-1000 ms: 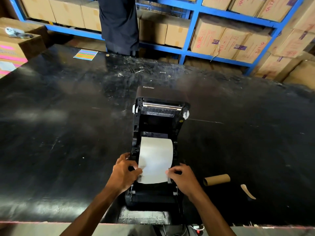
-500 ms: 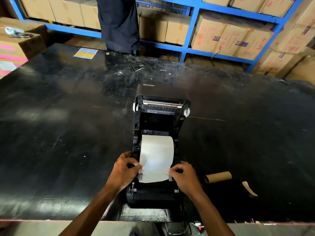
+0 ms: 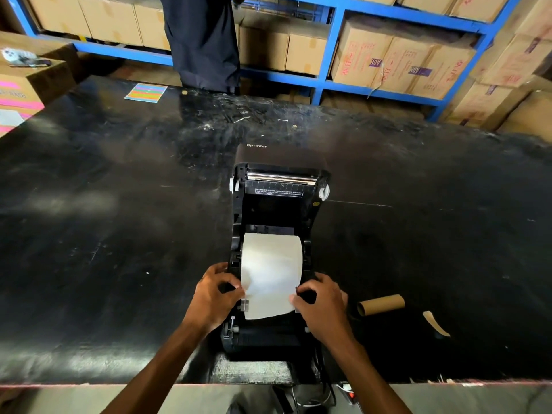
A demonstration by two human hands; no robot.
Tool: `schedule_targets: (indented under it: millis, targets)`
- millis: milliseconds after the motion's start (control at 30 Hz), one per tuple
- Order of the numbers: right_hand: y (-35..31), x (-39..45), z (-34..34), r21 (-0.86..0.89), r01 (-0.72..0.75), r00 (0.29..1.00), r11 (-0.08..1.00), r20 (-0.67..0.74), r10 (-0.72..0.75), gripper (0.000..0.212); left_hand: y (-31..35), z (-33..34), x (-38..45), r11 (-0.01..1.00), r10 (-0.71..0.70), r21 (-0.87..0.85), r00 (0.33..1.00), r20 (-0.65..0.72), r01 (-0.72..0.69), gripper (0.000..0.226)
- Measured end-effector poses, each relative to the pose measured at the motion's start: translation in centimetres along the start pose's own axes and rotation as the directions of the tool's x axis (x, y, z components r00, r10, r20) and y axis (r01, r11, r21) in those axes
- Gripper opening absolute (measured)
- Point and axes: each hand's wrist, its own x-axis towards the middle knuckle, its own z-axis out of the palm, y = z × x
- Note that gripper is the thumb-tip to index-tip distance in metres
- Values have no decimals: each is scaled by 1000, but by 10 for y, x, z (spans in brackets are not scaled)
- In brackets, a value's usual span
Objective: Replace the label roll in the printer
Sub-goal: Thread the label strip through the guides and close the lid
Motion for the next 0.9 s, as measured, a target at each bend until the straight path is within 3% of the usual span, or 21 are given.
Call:
schedule_targets:
  millis: [133,200,300,467,567,667,767,900]
  targets:
    - [1,-14,1,-147,243,941,959,-206,-270,9,5,-1,3,997,-3,84,1000,18,2,19]
    - [1,-19,1,-217,410,893,886,-101,-438,9,6,-1,5,991,0,130,1000,23,-3,17]
    - [1,-19,1,-332,633,765,699,131,-631,14,7,0,6,986,-2,167,999,32,-3,12]
    - [-3,-5,4,-544,753,593,370,318,-740,13,9,-1,4,989,-2,146,999,50,-6,12]
    - [-8,0,-1,-556,790,522,258,390,-758,16,10,-2,2,991,0,131,999,50,-6,11]
    - [-12,-2,-1,-561,779,554,280,405,-728,14,8,-4,-3,992,65,110,997,-38,-61,16]
    - [-11,-12,5,-507,763,614,401,375,-695,11,4,-7,-14,976,208,84,971,-115,-199,23]
    - [-7,-18,8,-365,678,731,638,243,-638,10,1,-6,-26,918,375,105,922,92,-383,13]
